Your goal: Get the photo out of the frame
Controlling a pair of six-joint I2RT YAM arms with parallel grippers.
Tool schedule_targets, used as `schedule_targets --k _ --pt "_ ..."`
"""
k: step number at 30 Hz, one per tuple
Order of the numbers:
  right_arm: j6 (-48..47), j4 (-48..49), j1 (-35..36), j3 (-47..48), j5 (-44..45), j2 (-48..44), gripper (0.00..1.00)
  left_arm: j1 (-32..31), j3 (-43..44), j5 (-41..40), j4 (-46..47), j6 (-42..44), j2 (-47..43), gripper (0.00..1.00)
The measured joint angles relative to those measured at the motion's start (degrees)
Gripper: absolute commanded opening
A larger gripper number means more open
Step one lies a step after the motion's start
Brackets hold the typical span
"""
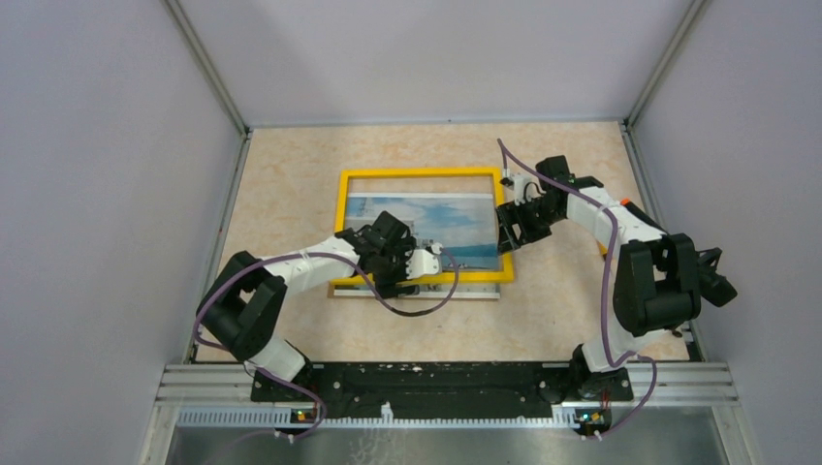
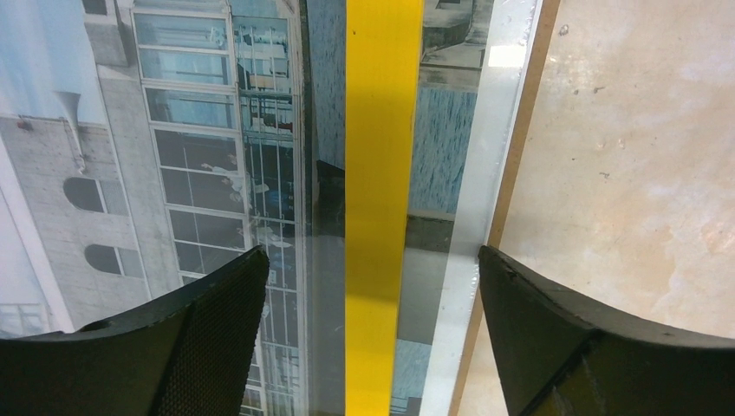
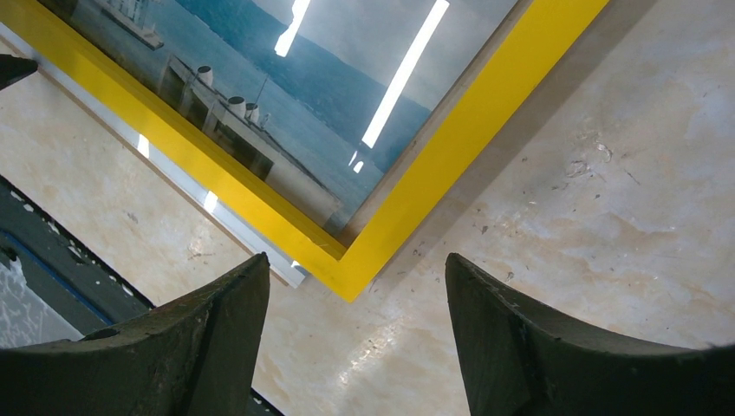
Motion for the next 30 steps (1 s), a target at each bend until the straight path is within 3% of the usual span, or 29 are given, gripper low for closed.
schedule_targets --k 14,17,23,26,30 --pt "-0.2 0.0 0.0 0.0 0.0 0.0 0.71 1.0 2.6 -2.8 5.1 -1.9 3.3 0.67" --pt "-0.2 0.0 0.0 0.0 0.0 0.0 0.70 1.4 3.4 -2.0 4.9 -1.9 3.9 0.73" --pt "0.2 0.0 -0.1 0.0 0.3 0.0 0.68 5.7 9.0 5.2 0.4 -6.1 4.3 0.74" --pt "0.6 0.0 -0.3 -0.1 0.2 0.0 0.68 7.3 12.6 7.2 0.1 -7.6 4.4 0.90" --pt "0.9 0.0 -1.2 -1.2 -0.1 0.0 0.67 6.7 14.1 8.7 1.0 -7.7 4.5 0.97"
